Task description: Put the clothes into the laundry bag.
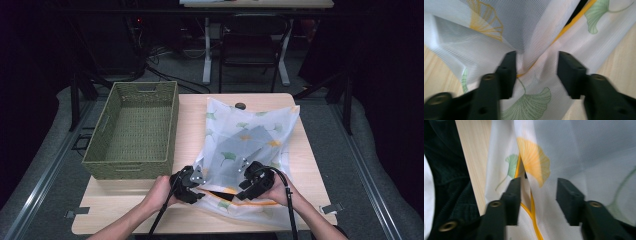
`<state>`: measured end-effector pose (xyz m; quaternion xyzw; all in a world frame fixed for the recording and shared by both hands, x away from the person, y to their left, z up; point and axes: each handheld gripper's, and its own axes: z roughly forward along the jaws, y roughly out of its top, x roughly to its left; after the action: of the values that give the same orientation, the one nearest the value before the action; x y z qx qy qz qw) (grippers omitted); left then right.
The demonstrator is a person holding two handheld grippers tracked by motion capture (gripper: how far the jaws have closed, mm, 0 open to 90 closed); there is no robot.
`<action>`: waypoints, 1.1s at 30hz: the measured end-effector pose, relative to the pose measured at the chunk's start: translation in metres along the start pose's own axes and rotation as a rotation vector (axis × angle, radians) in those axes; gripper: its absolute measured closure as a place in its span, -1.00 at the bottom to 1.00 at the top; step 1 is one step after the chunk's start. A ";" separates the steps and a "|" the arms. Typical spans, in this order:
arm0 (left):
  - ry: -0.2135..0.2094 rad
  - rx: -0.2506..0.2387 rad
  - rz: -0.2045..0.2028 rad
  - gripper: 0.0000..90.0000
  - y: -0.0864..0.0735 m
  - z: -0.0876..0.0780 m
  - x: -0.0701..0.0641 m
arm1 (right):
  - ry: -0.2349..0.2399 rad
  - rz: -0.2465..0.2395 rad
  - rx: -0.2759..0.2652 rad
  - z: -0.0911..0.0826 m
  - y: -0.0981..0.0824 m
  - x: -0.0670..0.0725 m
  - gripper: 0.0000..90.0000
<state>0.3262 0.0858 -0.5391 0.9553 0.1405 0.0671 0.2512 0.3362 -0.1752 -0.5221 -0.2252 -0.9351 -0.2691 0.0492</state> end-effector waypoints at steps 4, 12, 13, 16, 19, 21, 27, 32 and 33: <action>0.027 -0.048 -0.030 -0.29 0.005 -0.016 0.003 | -0.012 0.014 -0.061 -0.011 0.003 -0.002 -0.32; 0.101 -0.173 -0.109 -0.66 0.003 -0.067 0.002 | -0.115 0.027 -0.128 -0.035 0.011 0.005 -0.75; 0.109 -0.175 -0.115 -0.66 0.001 -0.072 0.001 | -0.126 0.030 -0.142 -0.039 0.011 0.007 -0.79; 0.146 -0.190 -0.146 -0.71 -0.012 -0.088 -0.003 | -0.157 0.036 -0.169 -0.049 0.007 0.010 -0.87; 0.174 -0.196 -0.179 -0.75 -0.025 -0.101 -0.005 | -0.189 0.042 -0.190 -0.057 0.001 0.013 -0.98; 0.190 -0.197 -0.204 -0.78 -0.035 -0.108 -0.006 | -0.216 0.054 -0.197 -0.063 -0.007 0.013 -1.00; 0.250 -0.207 -0.283 -0.81 -0.064 -0.123 -0.006 | -0.274 0.103 -0.239 -0.076 -0.033 0.009 -1.00; 0.295 -0.216 -0.382 -0.85 -0.093 -0.127 -0.004 | -0.341 0.195 -0.267 -0.083 -0.062 0.005 -1.00; 0.307 -0.213 -0.401 -0.86 -0.100 -0.127 -0.004 | -0.353 0.208 -0.267 -0.083 -0.065 0.004 -1.00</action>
<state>0.2732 0.2263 -0.4788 0.8551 0.3556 0.1746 0.3343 0.3007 -0.2665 -0.4816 -0.3682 -0.8572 -0.3402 -0.1177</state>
